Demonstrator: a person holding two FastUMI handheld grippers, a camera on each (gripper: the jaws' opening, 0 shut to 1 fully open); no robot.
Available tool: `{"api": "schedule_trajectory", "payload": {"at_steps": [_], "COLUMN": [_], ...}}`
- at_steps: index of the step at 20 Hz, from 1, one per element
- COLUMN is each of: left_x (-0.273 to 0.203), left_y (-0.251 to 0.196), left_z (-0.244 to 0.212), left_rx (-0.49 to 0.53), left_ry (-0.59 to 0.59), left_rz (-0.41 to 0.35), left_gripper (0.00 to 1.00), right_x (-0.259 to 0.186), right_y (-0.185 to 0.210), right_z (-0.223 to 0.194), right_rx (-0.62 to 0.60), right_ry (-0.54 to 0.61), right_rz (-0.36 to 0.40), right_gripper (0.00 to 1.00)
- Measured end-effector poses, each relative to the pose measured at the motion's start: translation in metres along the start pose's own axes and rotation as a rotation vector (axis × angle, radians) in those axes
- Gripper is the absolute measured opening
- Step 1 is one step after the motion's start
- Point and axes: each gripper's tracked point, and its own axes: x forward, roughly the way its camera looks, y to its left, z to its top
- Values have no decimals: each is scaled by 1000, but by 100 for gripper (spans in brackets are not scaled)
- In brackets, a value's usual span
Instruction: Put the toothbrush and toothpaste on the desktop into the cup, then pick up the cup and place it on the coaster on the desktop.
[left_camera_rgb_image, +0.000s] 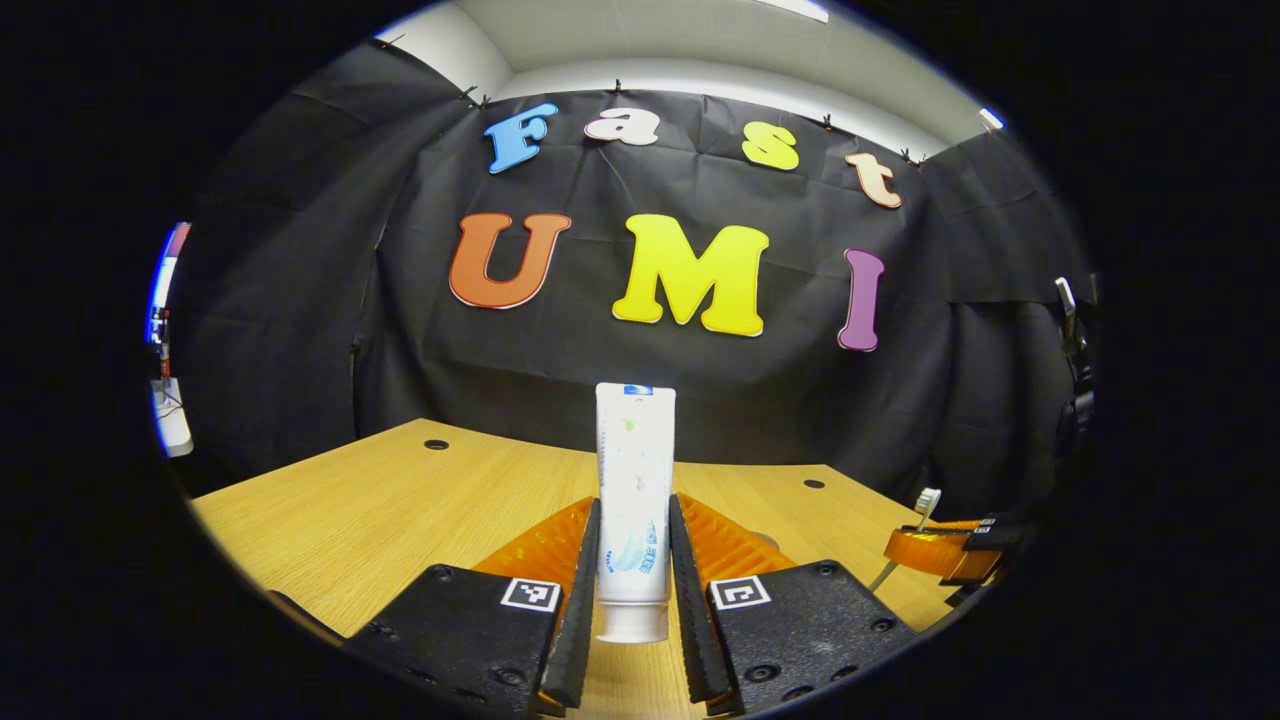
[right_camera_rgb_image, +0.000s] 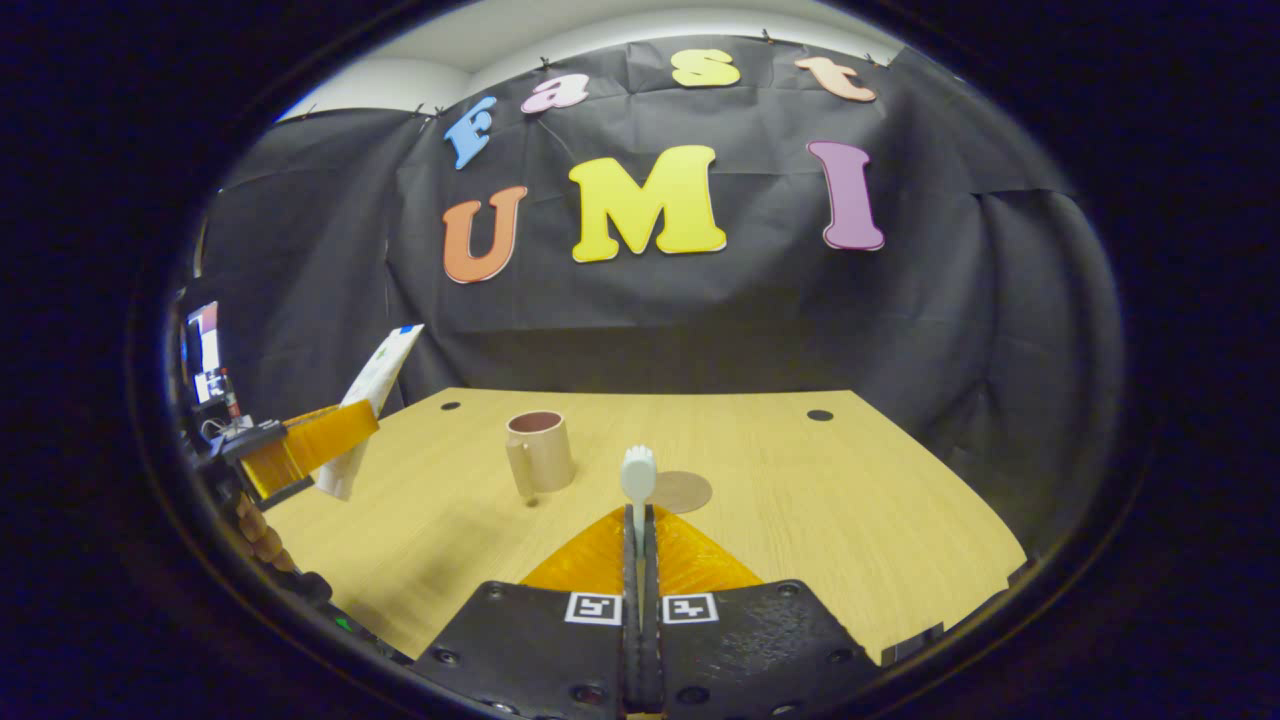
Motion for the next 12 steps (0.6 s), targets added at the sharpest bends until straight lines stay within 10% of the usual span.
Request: {"api": "schedule_trajectory", "payload": {"at_steps": [12], "left_x": [150], "left_y": [-3], "left_z": [25], "left_rx": [16], "left_ry": [3], "left_rz": [-100], "left_gripper": [40], "right_x": [-4], "right_y": [-19], "right_z": [13], "right_rx": [37], "right_ry": [-26], "right_rz": [-25], "right_gripper": [0]}}
